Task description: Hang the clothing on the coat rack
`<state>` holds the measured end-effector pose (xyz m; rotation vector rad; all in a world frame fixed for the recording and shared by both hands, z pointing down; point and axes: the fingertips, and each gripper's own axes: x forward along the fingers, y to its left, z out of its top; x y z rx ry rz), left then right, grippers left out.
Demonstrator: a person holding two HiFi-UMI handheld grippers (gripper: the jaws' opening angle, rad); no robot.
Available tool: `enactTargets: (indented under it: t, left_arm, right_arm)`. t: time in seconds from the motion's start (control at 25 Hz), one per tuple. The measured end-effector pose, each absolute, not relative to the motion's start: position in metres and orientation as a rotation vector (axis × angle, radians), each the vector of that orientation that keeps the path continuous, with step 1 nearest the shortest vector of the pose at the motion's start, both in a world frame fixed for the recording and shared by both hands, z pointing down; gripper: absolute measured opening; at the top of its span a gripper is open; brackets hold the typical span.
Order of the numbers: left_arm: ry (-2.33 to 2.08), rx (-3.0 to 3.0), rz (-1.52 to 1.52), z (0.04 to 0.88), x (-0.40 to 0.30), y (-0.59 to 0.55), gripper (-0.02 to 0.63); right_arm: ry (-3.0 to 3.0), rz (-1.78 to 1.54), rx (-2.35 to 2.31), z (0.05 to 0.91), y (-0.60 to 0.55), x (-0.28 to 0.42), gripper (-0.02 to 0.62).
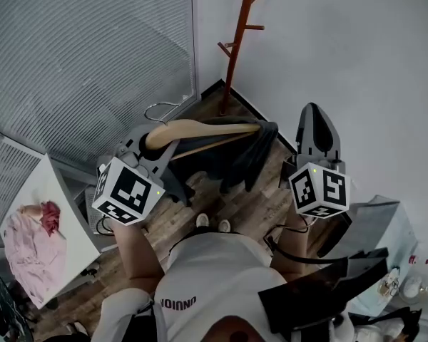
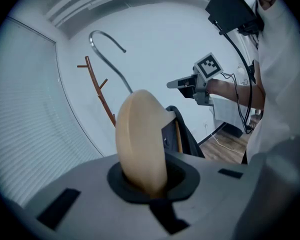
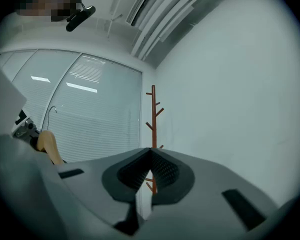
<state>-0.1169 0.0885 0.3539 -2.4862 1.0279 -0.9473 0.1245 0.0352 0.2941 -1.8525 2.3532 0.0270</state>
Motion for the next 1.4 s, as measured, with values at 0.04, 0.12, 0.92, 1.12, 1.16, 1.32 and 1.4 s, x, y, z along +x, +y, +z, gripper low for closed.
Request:
enactTargets:
  t: [0.04,0.12,0.92,1.12,1.16,1.32,1.4]
  left_arm:
    - [1.025,-2.489,-0.945,0.354,-0.117,0.089,0.02]
    - [1.018,-2.495,-0.94,0.354,-0.117,0.088,0.019]
    - [0.83,-2.557,-0.913,0.362,-0.112,0.056,0.02]
    - [0.821,-2.543,-0.925,0.356,-0.101,0.022,0.018]
    - [0.817,-2.543,-0.923,0.354,-0.098,0.014,0.018]
    - [0.783,-2.567,-0.907,0.347,-0.087,-0.017,0.018]
    - [0.772,-2.588,-0.9,0.343,-0.08,-0.035,0.019]
  right_arm:
    - [2.353,0.028,-1.855,0.294,0.035,0.124,0.02]
    - [2.349,0.03,-1.861,0.294,0.035,0.124,0.02]
    - [2.268,0.177,-1.924,0.282,0.009,0.108,0.021]
    - [2.277,0.212,-1.916,0.278,-0.028,0.115,0.021]
    - [2.286,0.216,-1.906,0.277,-0.038,0.114,0.021]
    - [2.314,0.226,-1.889,0.273,-0.073,0.118,0.021]
    - [2.339,0.257,-1.839,0.266,-0.088,0.12,0.021]
